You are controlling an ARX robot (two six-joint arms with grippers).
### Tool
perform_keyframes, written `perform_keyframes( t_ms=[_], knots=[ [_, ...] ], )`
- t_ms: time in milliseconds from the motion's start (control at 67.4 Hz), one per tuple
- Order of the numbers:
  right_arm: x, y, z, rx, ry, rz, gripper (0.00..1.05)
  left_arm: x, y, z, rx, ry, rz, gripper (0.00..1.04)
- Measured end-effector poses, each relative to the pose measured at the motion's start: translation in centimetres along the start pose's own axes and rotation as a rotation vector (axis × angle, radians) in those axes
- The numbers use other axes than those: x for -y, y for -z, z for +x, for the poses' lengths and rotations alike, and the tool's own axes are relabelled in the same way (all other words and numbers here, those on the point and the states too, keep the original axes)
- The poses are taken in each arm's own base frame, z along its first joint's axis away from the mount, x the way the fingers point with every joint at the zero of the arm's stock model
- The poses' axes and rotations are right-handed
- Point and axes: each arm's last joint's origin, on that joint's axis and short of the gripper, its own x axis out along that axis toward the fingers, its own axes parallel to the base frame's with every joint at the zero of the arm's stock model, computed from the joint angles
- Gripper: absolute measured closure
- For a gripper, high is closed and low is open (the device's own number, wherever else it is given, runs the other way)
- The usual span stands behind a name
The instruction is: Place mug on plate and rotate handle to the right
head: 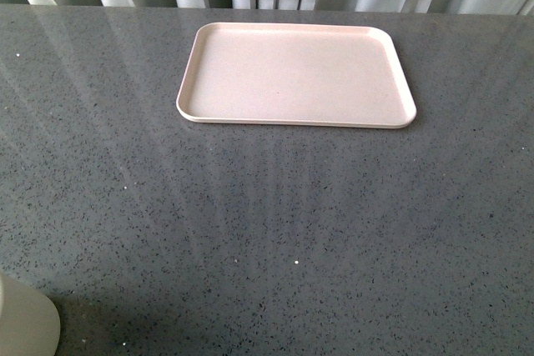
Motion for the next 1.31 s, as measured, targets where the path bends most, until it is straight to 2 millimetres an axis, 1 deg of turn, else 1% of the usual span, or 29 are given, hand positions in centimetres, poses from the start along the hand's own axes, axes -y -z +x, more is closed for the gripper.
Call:
perform_keyframes(
  t_ms=[223, 327, 401, 445, 460, 505, 534, 623, 638, 683, 742, 816, 876, 905, 995, 1173, 1306],
  knots=[
    [0.0, 0.0, 0.0, 0.000, 0.000, 0.000, 0.09, 1.0, -0.2, -0.9, -0.004, 0.006, -0.005, 1.03],
    [0.0, 0.0, 0.0, 0.000, 0.000, 0.000, 0.09, 1.6, -1.1, -1.7, 0.014, 0.006, -0.008, 1.03],
    [0.0, 0.0, 0.0, 0.000, 0.000, 0.000, 0.09, 2.4, -3.2, -2.5, 0.062, 0.011, 0.000, 1.03],
    [0.0, 0.0, 0.0, 0.000, 0.000, 0.000, 0.09, 2.8, -4.1, -2.7, 0.078, 0.014, 0.003, 1.03],
    [0.0, 0.0, 0.0, 0.000, 0.000, 0.000, 0.09, 3.0, -4.8, -2.8, 0.091, 0.016, 0.000, 1.03],
    [0.0, 0.0, 0.0, 0.000, 0.000, 0.000, 0.09, 3.5, -5.8, -2.9, 0.108, 0.017, 0.007, 1.03],
    [0.0, 0.0, 0.0, 0.000, 0.000, 0.000, 0.09, 4.2, -7.2, -3.0, 0.132, 0.027, 0.008, 1.03],
    [0.0, 0.0, 0.0, 0.000, 0.000, 0.000, 0.09, 5.6, -9.8, -2.8, 0.161, 0.052, 0.024, 1.03],
    [0.0, 0.0, 0.0, 0.000, 0.000, 0.000, 0.09, 6.1, -10.5, -2.6, 0.167, 0.061, 0.027, 1.03],
    [0.0, 0.0, 0.0, 0.000, 0.000, 0.000, 0.09, 6.8, -11.5, -2.4, 0.173, 0.072, 0.036, 1.03],
    [0.0, 0.0, 0.0, 0.000, 0.000, 0.000, 0.09, 8.2, -13.3, -1.8, 0.177, 0.098, 0.055, 1.03],
    [0.0, 0.0, 0.0, 0.000, 0.000, 0.000, 0.09, 9.5, -15.0, -1.0, 0.173, 0.120, 0.068, 1.03],
    [0.0, 0.0, 0.0, 0.000, 0.000, 0.000, 0.09, 10.7, -16.6, 0.0, 0.164, 0.139, 0.068, 1.03],
    [0.0, 0.0, 0.0, 0.000, 0.000, 0.000, 0.09, 11.0, -17.0, 0.3, 0.160, 0.144, 0.065, 1.03],
    [0.0, 0.0, 0.0, 0.000, 0.000, 0.000, 0.09, 12.7, -19.5, 2.7, 0.139, 0.146, 0.064, 1.03],
    [0.0, 0.0, 0.0, 0.000, 0.000, 0.000, 0.09, 14.5, -22.4, 5.7, 0.101, 0.148, 0.056, 1.03],
    [0.0, 0.0, 0.0, 0.000, 0.000, 0.000, 0.09, 15.9, -24.3, 7.3, 0.085, 0.154, 0.053, 1.03]
  ],
)
